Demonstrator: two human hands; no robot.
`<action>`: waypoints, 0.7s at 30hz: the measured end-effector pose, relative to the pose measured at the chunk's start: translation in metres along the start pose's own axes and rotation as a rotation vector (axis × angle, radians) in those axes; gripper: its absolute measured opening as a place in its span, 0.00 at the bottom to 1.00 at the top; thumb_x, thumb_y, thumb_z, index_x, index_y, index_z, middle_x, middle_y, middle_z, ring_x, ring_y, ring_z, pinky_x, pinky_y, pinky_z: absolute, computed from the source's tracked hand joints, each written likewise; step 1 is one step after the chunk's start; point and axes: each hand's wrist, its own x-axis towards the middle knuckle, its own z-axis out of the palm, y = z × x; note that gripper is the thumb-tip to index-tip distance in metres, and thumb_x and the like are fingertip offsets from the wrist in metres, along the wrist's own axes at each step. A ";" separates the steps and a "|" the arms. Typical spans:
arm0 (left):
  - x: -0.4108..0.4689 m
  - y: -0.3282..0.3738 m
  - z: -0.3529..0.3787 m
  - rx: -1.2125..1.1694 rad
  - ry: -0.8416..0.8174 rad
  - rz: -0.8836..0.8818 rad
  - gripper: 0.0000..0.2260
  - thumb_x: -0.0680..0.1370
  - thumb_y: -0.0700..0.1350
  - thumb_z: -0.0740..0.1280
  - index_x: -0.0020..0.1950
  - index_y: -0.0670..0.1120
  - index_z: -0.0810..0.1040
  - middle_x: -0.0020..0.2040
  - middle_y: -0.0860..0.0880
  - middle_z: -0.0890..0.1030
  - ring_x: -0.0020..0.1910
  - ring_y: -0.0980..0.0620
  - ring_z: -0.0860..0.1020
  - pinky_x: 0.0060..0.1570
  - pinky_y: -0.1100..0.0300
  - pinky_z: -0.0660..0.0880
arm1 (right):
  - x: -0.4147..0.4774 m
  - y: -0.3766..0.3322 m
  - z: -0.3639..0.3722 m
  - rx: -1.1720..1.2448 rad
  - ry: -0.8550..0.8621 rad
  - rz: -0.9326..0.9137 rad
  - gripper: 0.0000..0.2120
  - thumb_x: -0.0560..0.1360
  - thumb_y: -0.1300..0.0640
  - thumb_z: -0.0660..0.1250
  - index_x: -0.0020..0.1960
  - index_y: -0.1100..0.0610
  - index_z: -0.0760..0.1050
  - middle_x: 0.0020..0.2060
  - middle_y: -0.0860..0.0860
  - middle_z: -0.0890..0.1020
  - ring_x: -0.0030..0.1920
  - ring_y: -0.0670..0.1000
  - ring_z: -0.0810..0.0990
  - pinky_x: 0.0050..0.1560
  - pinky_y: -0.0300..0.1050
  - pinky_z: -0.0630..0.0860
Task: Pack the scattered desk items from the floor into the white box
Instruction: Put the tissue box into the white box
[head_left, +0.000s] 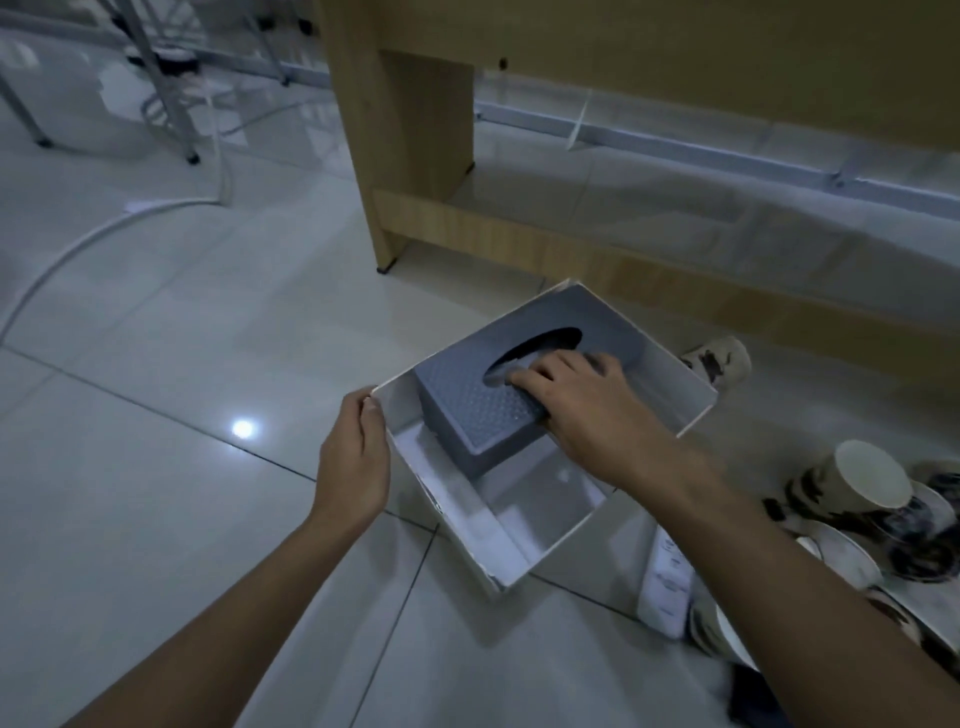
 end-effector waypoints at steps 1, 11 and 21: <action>0.001 -0.001 0.001 0.002 0.007 0.004 0.13 0.86 0.48 0.51 0.59 0.47 0.73 0.45 0.50 0.79 0.45 0.49 0.77 0.42 0.56 0.70 | 0.005 0.003 0.005 0.006 -0.003 0.006 0.30 0.79 0.62 0.65 0.76 0.44 0.60 0.69 0.50 0.70 0.73 0.54 0.62 0.72 0.61 0.57; 0.007 -0.009 0.009 0.047 0.073 0.040 0.10 0.85 0.46 0.51 0.56 0.47 0.72 0.32 0.46 0.72 0.30 0.48 0.70 0.33 0.52 0.65 | 0.020 0.014 0.037 0.065 0.032 -0.020 0.29 0.76 0.64 0.68 0.73 0.46 0.66 0.70 0.49 0.71 0.74 0.53 0.61 0.76 0.64 0.53; 0.007 -0.009 0.010 0.046 0.062 0.037 0.11 0.85 0.46 0.51 0.56 0.46 0.72 0.34 0.47 0.73 0.31 0.48 0.71 0.33 0.53 0.66 | 0.018 0.016 0.027 0.179 0.004 -0.031 0.30 0.78 0.65 0.65 0.76 0.47 0.64 0.71 0.50 0.69 0.75 0.53 0.60 0.78 0.62 0.47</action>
